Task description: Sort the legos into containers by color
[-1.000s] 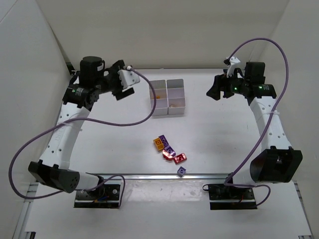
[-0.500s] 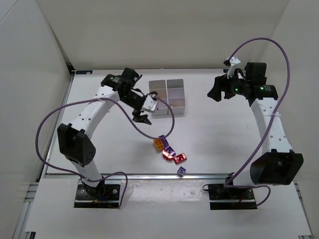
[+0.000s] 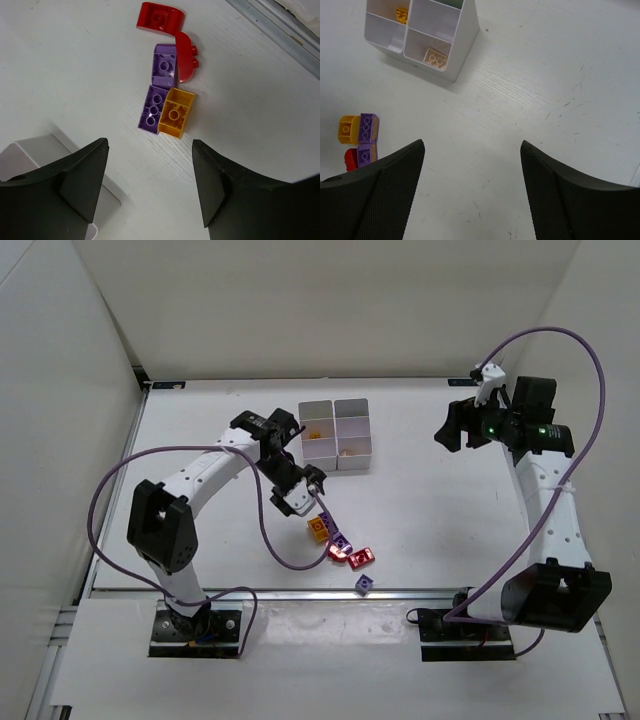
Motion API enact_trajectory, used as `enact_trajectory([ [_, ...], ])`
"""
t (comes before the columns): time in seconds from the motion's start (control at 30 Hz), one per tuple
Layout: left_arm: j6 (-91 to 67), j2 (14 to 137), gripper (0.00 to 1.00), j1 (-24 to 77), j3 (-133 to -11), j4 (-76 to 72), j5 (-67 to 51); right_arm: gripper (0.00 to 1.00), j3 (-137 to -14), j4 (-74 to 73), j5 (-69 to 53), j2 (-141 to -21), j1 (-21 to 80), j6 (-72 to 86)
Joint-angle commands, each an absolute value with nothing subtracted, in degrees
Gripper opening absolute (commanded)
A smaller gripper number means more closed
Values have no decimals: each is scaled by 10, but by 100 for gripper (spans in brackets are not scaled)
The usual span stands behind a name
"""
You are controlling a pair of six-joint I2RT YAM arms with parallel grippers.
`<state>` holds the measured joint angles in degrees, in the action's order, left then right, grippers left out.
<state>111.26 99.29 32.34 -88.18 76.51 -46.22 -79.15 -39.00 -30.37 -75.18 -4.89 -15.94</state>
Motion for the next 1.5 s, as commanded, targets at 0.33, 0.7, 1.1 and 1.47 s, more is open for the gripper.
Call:
enact_trajectory([
  [0.33, 1317, 1034, 77, 359, -831, 860, -449, 81, -778, -400, -300, -720, -75, -171],
  [0.7, 1346, 1084, 78, 371, -831, 831, -433, 81, -774, -409, -294, -713, -76, -180],
  [1.1, 1363, 1143, 80, 374, -883, 822, -417, 81, -762, -405, -290, -712, -77, -186],
  [1.47, 1367, 1178, 79, 378, -920, 816, -412, 81, -758, -403, -288, -715, -77, -189],
])
